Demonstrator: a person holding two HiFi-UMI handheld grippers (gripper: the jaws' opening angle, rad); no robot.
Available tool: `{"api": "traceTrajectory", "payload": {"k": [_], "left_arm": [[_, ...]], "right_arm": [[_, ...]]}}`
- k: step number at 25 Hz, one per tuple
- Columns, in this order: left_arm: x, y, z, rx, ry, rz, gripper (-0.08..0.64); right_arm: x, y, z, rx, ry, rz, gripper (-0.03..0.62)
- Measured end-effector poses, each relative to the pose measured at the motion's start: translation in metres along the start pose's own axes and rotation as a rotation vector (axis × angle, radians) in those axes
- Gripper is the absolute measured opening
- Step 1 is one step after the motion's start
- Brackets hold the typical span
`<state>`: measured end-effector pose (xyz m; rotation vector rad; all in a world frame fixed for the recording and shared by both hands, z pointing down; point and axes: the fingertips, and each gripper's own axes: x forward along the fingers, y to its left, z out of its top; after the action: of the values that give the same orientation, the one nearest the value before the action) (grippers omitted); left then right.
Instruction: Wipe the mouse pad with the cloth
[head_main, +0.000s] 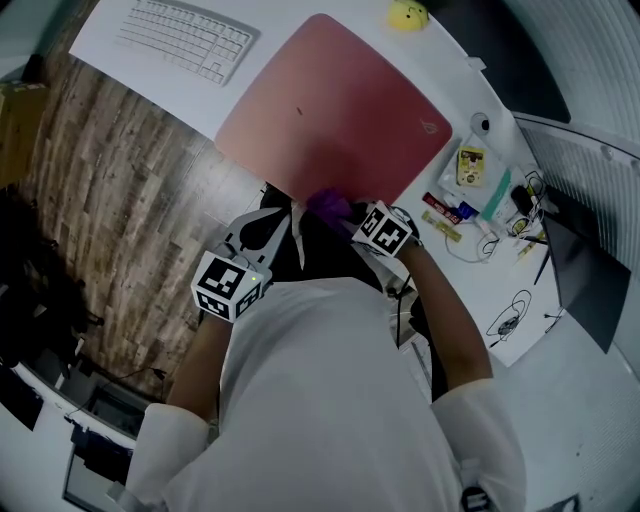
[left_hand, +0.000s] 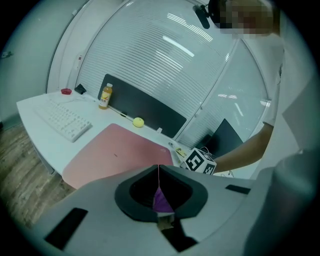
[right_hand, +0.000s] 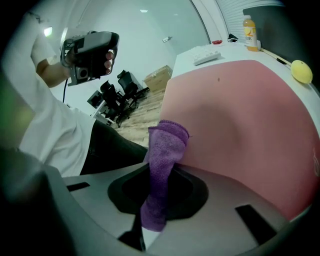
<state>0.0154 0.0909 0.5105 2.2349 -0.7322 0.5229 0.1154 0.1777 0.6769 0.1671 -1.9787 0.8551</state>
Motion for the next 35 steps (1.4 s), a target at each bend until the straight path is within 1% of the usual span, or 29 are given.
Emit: {"api": "traceTrajectory", "payload": {"k": [5,10,17,25,32,35], "left_arm": [[0.008,0.005,0.0,-0.006,0.018,-0.022,0.02],[0.014,0.011,0.004,-0.006,0.027,-0.034,0.02],[0.021,0.017,0.013,-0.002,0.033,-0.042,0.02],[0.032,0.021,0.021,-0.003,0.041,-0.059,0.02],[0.038,0.026,0.025,-0.005,0.049,-0.057,0.02],[0.041,0.026,0.028,-0.006,0.05,-0.059,0.02]], "right_arm": [[-0.001,-0.02,-0.006,0.005,0.009,-0.036,0.074],[-0.013,-0.034,-0.012,0.019,0.046,-0.056,0.074],[-0.029,-0.061,-0.025,0.0,0.102,-0.115,0.074],[-0.049,-0.093,-0.03,-0.035,0.15,-0.173,0.075],[-0.073,-0.133,-0.034,-0.059,0.184,-0.269,0.075],[-0.083,-0.15,-0.035,-0.053,0.19,-0.294,0.075]]}}
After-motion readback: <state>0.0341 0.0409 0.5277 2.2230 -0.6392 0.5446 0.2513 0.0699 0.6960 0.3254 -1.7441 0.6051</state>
